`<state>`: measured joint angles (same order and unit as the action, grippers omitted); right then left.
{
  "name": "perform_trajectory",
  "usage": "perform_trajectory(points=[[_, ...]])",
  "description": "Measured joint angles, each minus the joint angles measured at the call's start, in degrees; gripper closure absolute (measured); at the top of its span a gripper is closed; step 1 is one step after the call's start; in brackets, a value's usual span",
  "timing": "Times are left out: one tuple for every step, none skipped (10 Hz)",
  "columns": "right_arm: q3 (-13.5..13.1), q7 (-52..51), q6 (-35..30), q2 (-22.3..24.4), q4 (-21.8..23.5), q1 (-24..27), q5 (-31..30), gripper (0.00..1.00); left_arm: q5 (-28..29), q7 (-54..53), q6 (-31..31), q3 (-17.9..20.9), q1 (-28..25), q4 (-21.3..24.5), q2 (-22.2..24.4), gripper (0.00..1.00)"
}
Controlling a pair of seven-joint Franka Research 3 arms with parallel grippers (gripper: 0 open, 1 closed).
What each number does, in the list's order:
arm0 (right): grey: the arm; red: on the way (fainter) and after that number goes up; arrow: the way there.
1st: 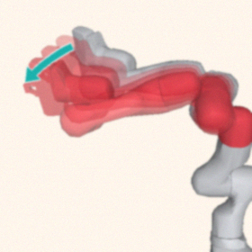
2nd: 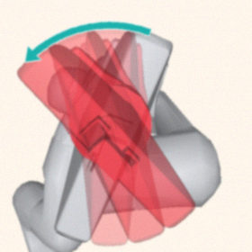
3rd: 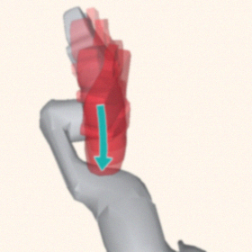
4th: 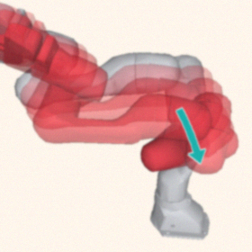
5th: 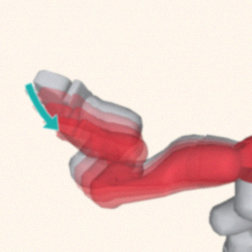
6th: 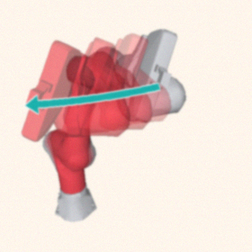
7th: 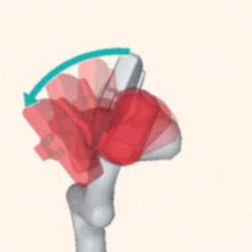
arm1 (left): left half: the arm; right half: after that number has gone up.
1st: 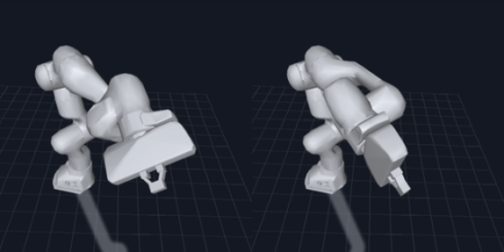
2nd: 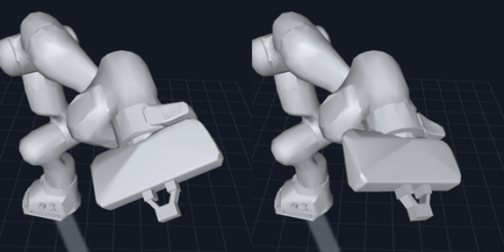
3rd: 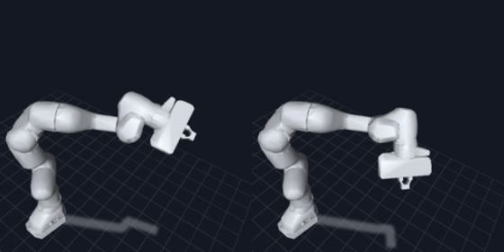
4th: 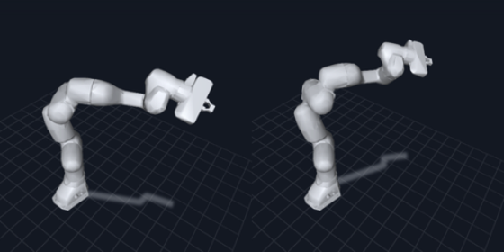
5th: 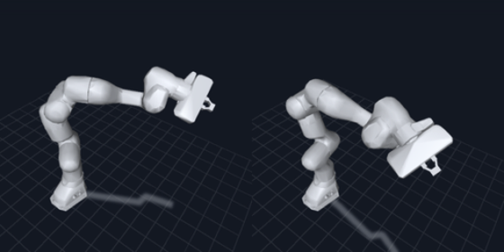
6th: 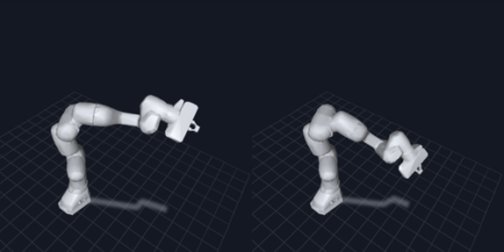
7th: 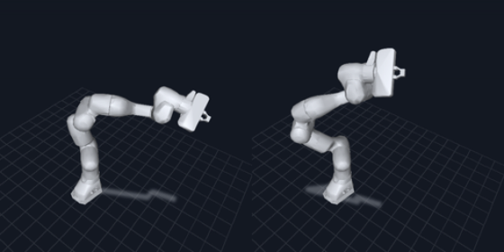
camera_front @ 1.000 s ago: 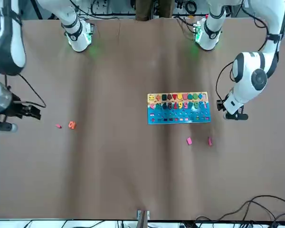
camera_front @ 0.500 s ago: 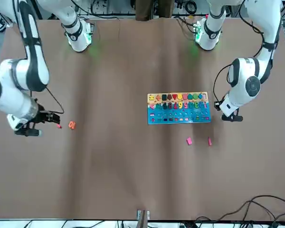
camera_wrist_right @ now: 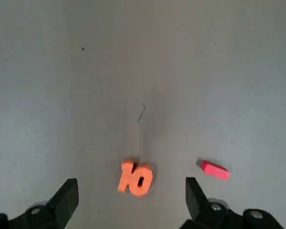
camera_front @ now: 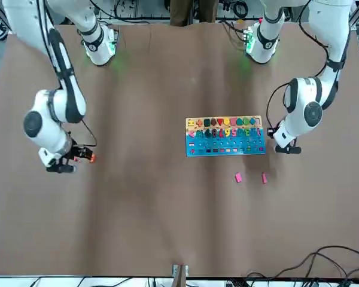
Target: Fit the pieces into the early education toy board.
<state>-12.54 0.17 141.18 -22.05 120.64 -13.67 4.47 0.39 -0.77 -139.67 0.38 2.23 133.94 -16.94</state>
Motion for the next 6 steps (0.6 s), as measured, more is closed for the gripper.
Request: perform_trajectory(points=[[-0.09, 0.46, 1.63, -1.49, -0.03, 0.05, 0.28, 0.01, 0.0, 0.8, -0.67, -0.07, 0.09, 0.03, -0.73, 0.99], [-0.18, 1.42, 2.36, -2.55, -0.04, 0.14, 1.2, 0.01, 0.0, 1.47, -1.27, -0.16, 0.44, 0.04, -1.36, 0.99], [-0.22, 3.08, 2.52, -3.22, -0.05, 0.15, 1.61, 0.01, 0.0, 2.58, -2.04, -0.24, 1.08, 0.05, -1.84, 0.99], [-0.19, 4.43, 2.48, -3.59, -0.05, 0.12, 1.73, 0.01, 0.0, 3.76, -2.69, -0.34, 1.84, 0.05, -2.24, 0.99], [-0.17, 5.0, 2.42, -3.94, -0.05, 0.12, 1.93, 0.02, 0.0, 4.89, -3.07, -0.36, 2.58, 0.05, -2.57, 0.99], [-0.19, 5.24, 2.36, -4.14, -0.03, 0.15, 2.05, 0.03, 0.06, 5.96, -3.17, -0.35, 3.17, 0.04, -2.84, 0.99]])
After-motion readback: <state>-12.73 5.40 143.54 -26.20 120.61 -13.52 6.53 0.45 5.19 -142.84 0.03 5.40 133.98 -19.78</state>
